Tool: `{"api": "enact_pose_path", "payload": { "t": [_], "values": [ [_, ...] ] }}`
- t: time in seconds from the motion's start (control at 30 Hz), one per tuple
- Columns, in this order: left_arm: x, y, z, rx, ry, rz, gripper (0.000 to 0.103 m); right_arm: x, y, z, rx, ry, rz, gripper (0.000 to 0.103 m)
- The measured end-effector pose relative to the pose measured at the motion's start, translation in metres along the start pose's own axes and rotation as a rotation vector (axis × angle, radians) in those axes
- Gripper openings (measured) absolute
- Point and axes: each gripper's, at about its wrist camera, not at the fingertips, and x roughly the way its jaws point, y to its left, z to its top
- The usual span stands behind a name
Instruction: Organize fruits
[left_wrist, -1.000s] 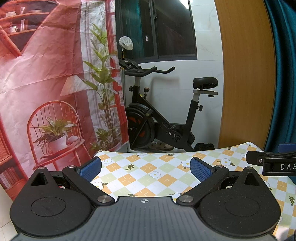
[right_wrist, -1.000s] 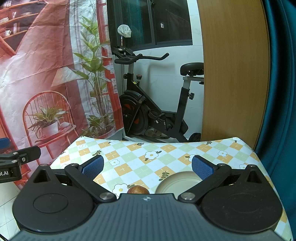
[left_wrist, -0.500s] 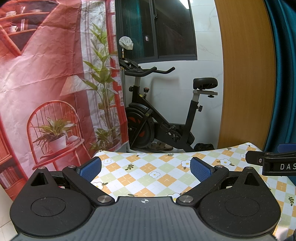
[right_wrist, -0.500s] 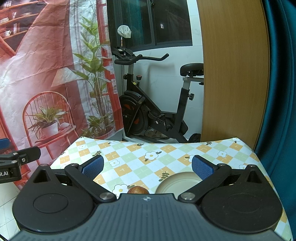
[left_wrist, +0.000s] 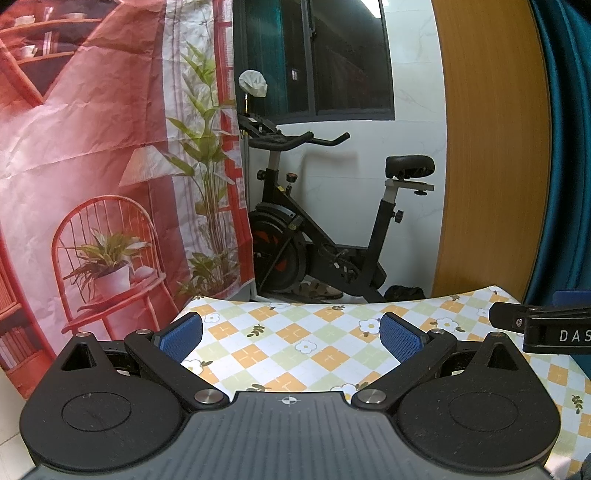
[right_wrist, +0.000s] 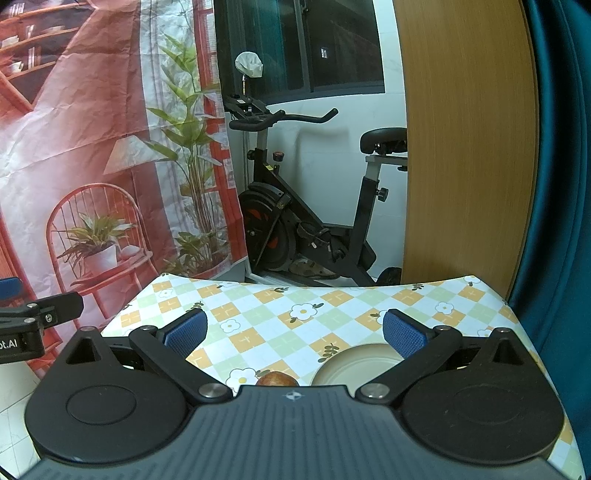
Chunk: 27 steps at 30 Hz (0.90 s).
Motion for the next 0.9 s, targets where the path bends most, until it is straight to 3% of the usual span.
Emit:
{"api": "enact_pose_path", "payload": {
  "t": [0.27, 0.43, 0.67, 0.9],
  "values": [
    [0.011, -0.001, -0.006, 0.010, -0.020, 0.043, 0.103, 0.006, -0.002, -0.005, -0.005, -0.005, 0.025, 0.103],
    [0.025, 0.003, -0.016, -0.018, 0.003, 0.026, 0.103, 0.013, -0.006, -0.020, -0.009, -0.071, 0.027, 0.103],
    [0.040, 0.004, -0.030, 0.020, -0.011, 0.036, 0.102, 0.030, -0.010, -0.054, -0.011, -0.168, 0.011, 0.103],
    [0.056, 0.000, -0.046, 0.067, 0.016, 0.025, 0.102, 0.052, -0.018, -0.086, 0.015, -0.137, 0.027, 0.103]
  ]
}}
